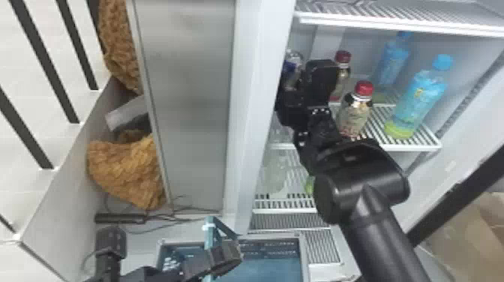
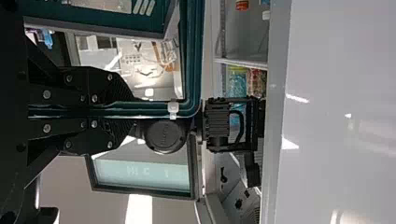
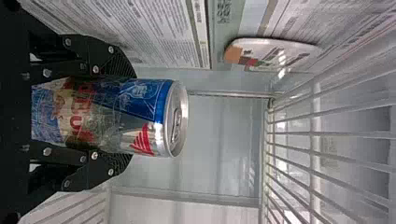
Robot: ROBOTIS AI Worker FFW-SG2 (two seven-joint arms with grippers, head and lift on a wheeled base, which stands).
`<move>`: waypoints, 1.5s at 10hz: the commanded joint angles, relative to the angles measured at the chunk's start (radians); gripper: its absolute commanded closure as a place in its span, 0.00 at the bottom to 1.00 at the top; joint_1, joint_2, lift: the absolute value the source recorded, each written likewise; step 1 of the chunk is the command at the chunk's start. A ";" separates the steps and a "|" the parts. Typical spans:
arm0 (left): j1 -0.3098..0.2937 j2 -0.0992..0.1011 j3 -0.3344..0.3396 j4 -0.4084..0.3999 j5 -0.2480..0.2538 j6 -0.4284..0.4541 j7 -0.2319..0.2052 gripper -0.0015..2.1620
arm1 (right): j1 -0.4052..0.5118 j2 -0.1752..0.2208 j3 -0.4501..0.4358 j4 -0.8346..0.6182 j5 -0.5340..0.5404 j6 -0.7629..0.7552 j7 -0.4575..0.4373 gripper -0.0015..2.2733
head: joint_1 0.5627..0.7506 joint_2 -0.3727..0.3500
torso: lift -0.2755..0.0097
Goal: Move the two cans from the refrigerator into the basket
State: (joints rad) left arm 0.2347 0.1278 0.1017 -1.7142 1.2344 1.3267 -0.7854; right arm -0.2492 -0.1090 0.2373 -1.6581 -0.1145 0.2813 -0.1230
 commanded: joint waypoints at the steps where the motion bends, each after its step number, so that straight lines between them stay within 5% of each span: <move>1: 0.001 0.000 0.000 0.000 0.000 0.001 0.000 0.55 | 0.045 -0.009 0.000 -0.066 -0.017 0.023 0.000 0.53 | 0.70 0.32 | 0.86; 15: 0.011 -0.008 0.006 0.000 -0.002 -0.001 0.000 0.55 | 0.566 -0.066 -0.134 -0.724 -0.139 0.236 -0.021 0.53 | 0.70 0.23 | 0.86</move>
State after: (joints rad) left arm 0.2453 0.1195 0.1065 -1.7142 1.2323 1.3258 -0.7854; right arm 0.2881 -0.1750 0.1125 -2.3538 -0.2488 0.5065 -0.1445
